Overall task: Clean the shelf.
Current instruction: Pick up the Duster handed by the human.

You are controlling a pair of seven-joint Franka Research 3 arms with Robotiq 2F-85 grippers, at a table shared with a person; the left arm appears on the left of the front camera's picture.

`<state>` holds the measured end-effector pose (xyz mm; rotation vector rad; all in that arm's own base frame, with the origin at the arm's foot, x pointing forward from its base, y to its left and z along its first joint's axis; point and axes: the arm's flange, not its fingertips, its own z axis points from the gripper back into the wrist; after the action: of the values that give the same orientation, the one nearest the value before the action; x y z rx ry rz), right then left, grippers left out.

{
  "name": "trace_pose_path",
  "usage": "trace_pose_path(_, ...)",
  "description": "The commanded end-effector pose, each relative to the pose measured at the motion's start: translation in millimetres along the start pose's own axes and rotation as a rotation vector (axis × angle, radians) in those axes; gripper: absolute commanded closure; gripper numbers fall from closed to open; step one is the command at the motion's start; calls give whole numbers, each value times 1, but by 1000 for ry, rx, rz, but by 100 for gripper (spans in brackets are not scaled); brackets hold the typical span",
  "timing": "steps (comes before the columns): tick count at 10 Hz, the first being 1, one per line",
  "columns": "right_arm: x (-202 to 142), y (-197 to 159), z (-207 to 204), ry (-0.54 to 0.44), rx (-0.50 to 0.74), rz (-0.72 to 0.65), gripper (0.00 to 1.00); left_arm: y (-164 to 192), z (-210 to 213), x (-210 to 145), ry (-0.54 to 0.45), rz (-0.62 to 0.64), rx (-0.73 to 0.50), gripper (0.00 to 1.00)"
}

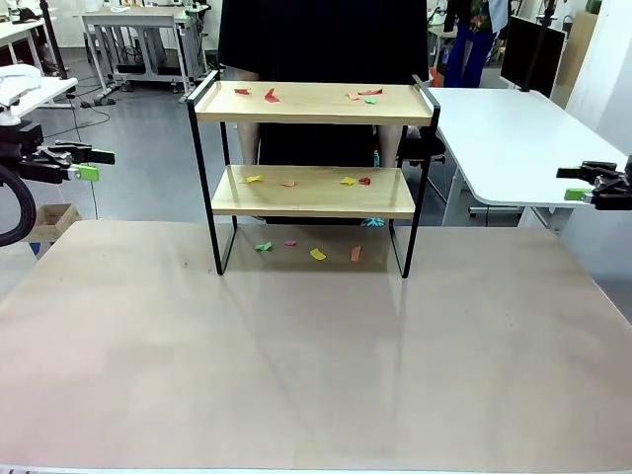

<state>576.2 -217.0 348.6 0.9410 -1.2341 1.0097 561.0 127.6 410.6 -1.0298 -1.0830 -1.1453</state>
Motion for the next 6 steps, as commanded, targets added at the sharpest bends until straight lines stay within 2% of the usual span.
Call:
trace_pose_path(1, 9, -4, -1, -3, -3, 0, 0, -6, -8, 1, -23, 30, -6, 0)
trace_pose_path(2, 0, 0, 0, 0, 0, 0, 0, -5, -8, -1, -33, 42, -14, 0)
trace_pose_path(3, 0, 0, 0, 0, 0, 0, 0, 0, -2, -1, -1, 6, -4, 0)
trace_pose_path(6, 0, 0, 0, 0, 0, 0, 0, 0, -2, -1, -1, 6, -4, 0)
